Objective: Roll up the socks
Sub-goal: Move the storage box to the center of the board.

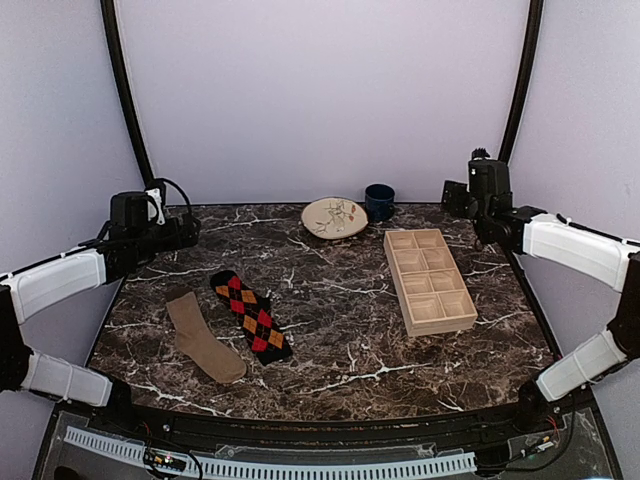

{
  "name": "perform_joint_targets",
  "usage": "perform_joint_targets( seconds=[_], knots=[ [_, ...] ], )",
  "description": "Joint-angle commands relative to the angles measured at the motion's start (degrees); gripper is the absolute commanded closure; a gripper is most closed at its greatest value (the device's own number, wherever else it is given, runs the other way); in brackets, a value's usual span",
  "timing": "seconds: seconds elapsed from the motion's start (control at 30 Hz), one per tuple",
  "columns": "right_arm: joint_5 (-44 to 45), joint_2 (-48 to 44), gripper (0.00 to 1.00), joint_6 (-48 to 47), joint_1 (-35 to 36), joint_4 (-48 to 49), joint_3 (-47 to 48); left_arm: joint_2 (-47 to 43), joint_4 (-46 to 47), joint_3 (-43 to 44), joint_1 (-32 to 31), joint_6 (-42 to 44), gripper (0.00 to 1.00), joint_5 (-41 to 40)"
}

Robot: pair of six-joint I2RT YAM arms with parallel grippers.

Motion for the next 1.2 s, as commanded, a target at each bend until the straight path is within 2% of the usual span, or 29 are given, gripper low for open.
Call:
perform_joint_targets(
  seconds=[0.0, 0.17, 0.37, 0.43, 0.57, 0.93, 1.17],
  knots=[
    [-13.47, 1.29, 0.15, 1.31, 0.32, -2.66, 3.63, -0.26, -4.67, 4.33, -2.15, 2.26, 0.01, 1.76],
    [-12.64, 5.61, 0.18, 2.45, 4.64, -14.43, 9.36, 2.00, -9.95, 8.13, -5.15, 4.49, 0.01, 2.35],
    [-21.47, 14.96, 0.35, 6.37, 5.84, -32.15, 19.11, 7.72, -17.97, 14.20, -8.71, 5.79, 0.01, 3.33],
    [-22.92, 17.38, 0.37, 6.90, 7.02, -35.13, 20.84, 9.75, -19.94, 16.17, -10.06, 5.99, 0.01, 3.51],
    [-24.61, 21.24, 0.37, 8.02, 8.73, -37.99, 22.50, 12.71, -21.65, 18.39, -11.53, 5.35, 0.01, 4.48],
    [-28.27, 29.08, 0.37, 9.08, 9.54, -38.16, 26.52, 14.59, -21.96, 19.32, -13.32, 4.54, 0.01, 6.87],
    [-26.16, 35.39, 0.39, 7.70, 9.34, -41.39, 30.88, 14.95, -21.96, 19.28, -13.66, 4.67, 0.01, 6.85]
  ],
)
